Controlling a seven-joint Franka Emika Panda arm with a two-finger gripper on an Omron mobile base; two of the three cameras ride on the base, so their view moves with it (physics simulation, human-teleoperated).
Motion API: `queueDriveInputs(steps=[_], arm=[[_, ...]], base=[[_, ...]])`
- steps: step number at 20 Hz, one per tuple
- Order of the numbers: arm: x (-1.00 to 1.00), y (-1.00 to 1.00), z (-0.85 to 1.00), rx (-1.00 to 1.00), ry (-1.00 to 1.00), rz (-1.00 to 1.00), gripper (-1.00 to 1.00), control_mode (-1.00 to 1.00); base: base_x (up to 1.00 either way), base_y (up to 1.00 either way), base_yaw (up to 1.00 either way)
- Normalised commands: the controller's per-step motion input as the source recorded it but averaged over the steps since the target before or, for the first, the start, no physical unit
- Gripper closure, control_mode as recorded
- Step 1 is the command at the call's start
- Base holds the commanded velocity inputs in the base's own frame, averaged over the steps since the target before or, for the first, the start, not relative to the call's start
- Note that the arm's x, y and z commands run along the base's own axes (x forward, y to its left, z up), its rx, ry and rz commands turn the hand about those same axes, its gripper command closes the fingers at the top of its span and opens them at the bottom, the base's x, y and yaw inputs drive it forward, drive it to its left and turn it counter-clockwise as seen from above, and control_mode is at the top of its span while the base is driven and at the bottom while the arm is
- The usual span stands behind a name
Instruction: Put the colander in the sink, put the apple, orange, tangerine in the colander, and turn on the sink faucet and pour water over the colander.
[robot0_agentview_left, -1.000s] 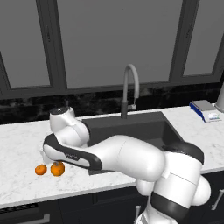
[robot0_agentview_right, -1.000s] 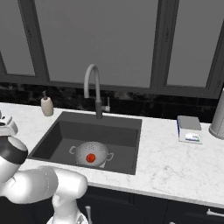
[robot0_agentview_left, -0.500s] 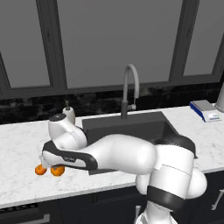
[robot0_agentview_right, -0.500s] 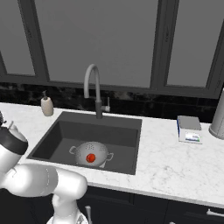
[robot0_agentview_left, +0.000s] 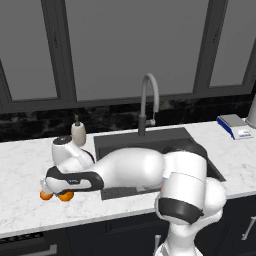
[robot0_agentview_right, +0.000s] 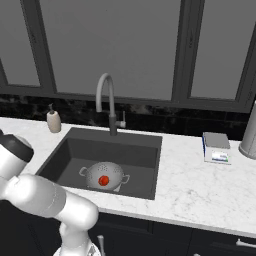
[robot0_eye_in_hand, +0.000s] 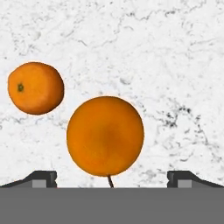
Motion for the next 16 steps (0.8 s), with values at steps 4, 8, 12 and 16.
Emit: queueDriveInputs(steps=[4,8,12,16], arm=[[0.20,0.38,-0.15,0.00,0.03,0.00,-1.00,-1.00],[0.20,0.36,-0.16,0.00,0.02,0.00,-1.00,-1.00],[0.18,0.26,-0.15,0.00,0.03,0.00,-1.00,-1.00],[0.13,0.23,-0.14,0.00,0.03,0.00,-1.00,-1.00]], base=[[0.00,0.00,0.00],[0.00,0.00,0.00],[0.00,0.00,0.00],[0.00,0.00,0.00]])
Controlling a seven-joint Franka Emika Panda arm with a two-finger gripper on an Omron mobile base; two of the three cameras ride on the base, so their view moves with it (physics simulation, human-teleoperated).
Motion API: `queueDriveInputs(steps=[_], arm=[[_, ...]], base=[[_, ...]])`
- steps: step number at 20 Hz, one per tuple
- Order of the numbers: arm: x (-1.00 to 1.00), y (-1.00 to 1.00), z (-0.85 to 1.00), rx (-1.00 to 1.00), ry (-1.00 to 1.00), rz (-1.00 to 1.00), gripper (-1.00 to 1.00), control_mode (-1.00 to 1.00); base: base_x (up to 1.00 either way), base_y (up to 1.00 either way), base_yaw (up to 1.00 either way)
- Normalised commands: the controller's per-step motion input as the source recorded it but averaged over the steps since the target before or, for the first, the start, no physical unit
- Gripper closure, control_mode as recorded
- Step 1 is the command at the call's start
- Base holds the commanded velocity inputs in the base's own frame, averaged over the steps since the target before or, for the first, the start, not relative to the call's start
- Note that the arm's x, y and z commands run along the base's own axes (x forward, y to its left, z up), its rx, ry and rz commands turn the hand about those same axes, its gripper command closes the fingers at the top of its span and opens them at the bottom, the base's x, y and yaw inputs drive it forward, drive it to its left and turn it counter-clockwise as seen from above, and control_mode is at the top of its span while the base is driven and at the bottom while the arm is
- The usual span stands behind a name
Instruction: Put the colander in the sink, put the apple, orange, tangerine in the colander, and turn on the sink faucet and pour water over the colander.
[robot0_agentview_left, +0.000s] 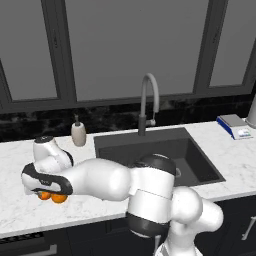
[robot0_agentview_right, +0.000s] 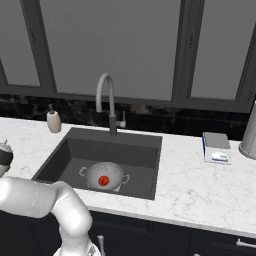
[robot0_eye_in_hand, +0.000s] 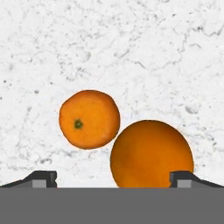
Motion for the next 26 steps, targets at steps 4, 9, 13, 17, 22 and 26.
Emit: queueDriveInputs(steps=[4,9,13,17,22,26], arm=[[0.05,0.04,-0.07,0.00,0.00,0.00,-1.00,-1.00],[0.00,-0.19,-0.01,0.01,0.00,0.00,-1.00,-1.00],[0.00,-0.46,0.00,0.02,0.00,0.00,-1.00,-1.00],[0.00,-0.41,-0.10,0.01,0.00,0.00,-1.00,-1.00],[0.00,-0.03,-0.26,0.00,0.00,0.00,-1.00,-1.00],[0.00,0.00,-0.24,0.00,0.00,0.00,-1.00,-1.00]], base=[[0.00,0.00,0.00],[0.00,0.00,0.00],[0.00,0.00,0.00],[0.00,0.00,0.00],[0.00,0.00,0.00],[0.00,0.00,0.00]])
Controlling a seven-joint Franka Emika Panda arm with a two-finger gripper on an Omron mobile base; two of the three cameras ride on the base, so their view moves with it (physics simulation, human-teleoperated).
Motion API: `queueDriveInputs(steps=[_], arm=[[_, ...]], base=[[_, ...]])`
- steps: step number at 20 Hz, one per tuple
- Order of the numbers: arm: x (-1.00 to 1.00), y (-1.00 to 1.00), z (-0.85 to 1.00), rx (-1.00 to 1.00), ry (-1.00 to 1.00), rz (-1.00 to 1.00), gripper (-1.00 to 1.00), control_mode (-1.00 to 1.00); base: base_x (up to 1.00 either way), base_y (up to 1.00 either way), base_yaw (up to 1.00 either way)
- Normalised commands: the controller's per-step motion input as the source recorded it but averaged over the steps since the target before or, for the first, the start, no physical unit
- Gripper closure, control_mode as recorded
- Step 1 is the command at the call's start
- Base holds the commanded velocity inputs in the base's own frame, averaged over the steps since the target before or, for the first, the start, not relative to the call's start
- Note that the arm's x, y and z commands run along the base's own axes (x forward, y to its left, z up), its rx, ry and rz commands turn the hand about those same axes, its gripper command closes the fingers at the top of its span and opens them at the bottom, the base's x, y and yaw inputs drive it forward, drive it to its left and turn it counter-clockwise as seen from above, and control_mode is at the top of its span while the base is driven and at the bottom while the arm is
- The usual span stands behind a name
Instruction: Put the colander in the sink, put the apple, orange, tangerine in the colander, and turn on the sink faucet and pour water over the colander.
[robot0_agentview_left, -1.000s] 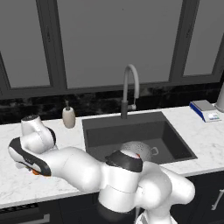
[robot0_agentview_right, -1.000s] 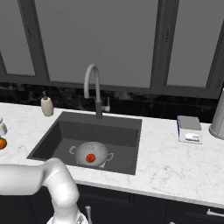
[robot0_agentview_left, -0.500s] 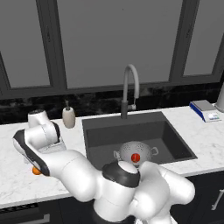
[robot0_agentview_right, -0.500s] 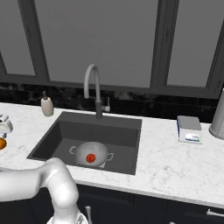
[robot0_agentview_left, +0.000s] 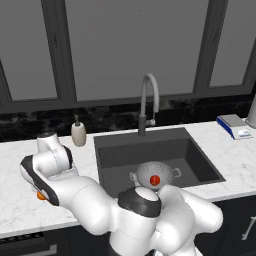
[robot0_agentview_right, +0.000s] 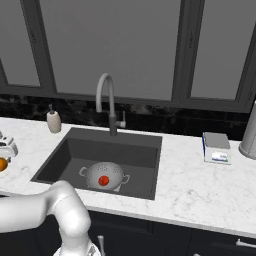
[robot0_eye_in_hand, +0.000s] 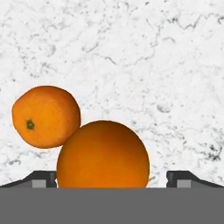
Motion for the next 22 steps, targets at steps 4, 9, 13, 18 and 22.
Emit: queueDriveInputs(steps=[4,9,13,18,22], arm=[[0.00,0.00,-0.23,0.00,0.00,0.00,-1.00,-1.00],[0.00,0.00,-0.23,0.00,0.01,0.00,-1.00,-1.00],[0.00,0.00,-0.24,0.00,0.01,0.00,-1.00,-1.00],[0.00,-0.01,-0.13,0.00,0.00,0.00,1.00,-1.00],[0.00,-0.55,0.16,0.03,-0.01,0.01,1.00,-1.00]], base=[[0.00,0.00,0.00],[0.00,0.00,0.00],[0.00,0.00,0.00],[0.00,0.00,0.00],[0.00,0.00,0.00]])
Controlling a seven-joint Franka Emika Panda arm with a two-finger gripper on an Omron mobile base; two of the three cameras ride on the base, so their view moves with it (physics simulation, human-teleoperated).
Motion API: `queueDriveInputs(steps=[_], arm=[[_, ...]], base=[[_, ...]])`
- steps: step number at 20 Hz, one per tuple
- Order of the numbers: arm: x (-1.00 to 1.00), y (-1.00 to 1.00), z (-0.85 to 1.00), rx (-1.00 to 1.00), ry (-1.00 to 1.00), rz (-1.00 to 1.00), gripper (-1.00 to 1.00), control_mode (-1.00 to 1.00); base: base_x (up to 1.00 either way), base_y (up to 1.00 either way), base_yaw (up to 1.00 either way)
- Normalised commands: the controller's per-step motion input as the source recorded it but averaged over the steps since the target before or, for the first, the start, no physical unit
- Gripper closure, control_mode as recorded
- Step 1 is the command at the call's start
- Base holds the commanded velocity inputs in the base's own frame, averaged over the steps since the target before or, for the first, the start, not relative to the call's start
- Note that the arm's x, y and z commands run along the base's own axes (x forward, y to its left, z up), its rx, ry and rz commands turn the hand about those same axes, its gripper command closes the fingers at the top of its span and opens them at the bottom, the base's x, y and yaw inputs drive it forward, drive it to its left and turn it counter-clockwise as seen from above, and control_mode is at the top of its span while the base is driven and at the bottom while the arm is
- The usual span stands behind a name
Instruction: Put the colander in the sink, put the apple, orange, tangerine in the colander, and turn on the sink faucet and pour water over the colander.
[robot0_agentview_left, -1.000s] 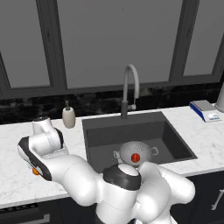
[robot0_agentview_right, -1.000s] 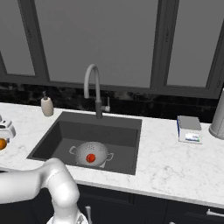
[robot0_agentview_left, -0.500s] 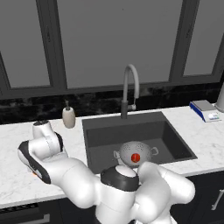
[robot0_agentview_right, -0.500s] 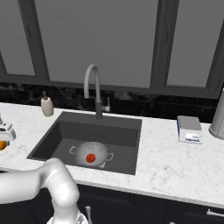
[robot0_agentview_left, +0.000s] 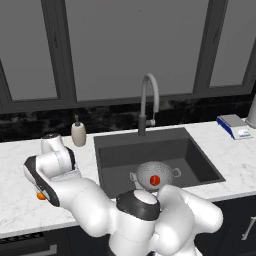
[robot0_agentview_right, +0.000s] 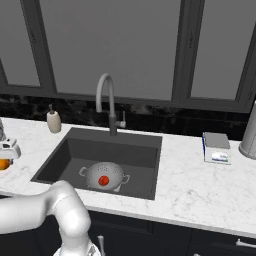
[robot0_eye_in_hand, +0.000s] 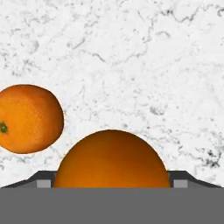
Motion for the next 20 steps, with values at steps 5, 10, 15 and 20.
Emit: queueDriveInputs(steps=[5,10,15,20], arm=[[-0.10,-0.64,0.39,0.02,0.00,0.00,1.00,-1.00],[-0.17,-0.62,0.36,0.00,0.00,-0.03,1.00,-1.00],[-0.27,-0.70,0.09,0.00,0.00,-0.05,1.00,-1.00],[-0.16,-0.80,0.00,0.00,0.00,-0.05,1.00,-1.00]], base=[[0.00,0.00,0.00],[0.00,0.00,0.00],[0.00,0.00,0.00],[0.00,0.00,0.00]])
